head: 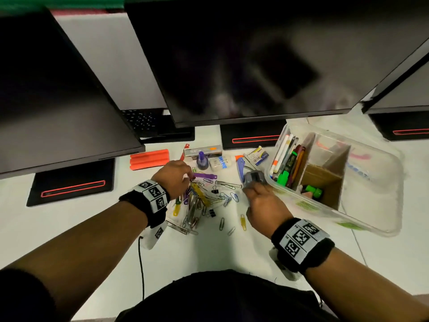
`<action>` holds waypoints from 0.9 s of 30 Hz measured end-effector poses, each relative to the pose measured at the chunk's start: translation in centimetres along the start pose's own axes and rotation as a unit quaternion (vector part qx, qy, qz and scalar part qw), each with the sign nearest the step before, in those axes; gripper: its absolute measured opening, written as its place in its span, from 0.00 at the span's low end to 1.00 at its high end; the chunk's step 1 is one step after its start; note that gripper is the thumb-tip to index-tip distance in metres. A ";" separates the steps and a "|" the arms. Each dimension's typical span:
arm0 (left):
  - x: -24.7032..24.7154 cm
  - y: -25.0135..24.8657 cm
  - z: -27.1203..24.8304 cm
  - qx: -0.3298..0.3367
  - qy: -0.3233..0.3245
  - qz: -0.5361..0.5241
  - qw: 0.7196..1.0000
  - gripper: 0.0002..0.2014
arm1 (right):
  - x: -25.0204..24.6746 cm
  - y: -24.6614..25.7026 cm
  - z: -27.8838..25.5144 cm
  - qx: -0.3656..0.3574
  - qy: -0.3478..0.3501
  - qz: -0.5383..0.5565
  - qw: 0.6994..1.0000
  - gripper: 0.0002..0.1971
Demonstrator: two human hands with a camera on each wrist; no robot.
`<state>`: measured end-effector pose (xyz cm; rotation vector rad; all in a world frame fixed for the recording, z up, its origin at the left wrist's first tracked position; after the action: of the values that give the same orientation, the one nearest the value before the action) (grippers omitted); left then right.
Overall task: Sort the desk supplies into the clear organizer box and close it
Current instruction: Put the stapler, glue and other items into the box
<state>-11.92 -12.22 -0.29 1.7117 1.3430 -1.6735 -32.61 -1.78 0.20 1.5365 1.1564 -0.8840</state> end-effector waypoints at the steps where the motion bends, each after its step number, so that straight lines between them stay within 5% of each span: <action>1: 0.1 0.9 -0.2 -0.020 0.010 0.010 1.000 0.12 | 0.5 0.1 0.5 0.017 0.019 -0.019 1.000 0.29; 8: -0.1 6.6 -0.9 -0.149 0.057 0.026 0.987 0.28 | 2.1 -0.5 1.9 0.131 0.075 -0.043 0.988 0.39; 18: 0.3 10.0 1.8 -0.181 0.107 0.117 0.971 0.44 | 4.7 -2.4 0.9 0.059 0.102 -0.084 0.989 0.39; 27: 1.1 9.2 2.0 -0.142 0.141 0.177 0.964 0.35 | 5.3 -2.8 -1.5 0.057 0.126 -0.048 0.989 0.41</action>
<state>-5.69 -17.72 -4.77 1.9247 1.2305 -1.0203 -33.86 1.14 -5.09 1.7359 1.3914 -0.8491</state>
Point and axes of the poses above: each hand's wrist, its own z-axis towards the middle knuckle, its own x-axis out of the palm, y = z × x, the point moved 6 cm from there along z, towards the middle knuckle, and after that the axes turned 9 degrees about x, right-handed, at the moved point
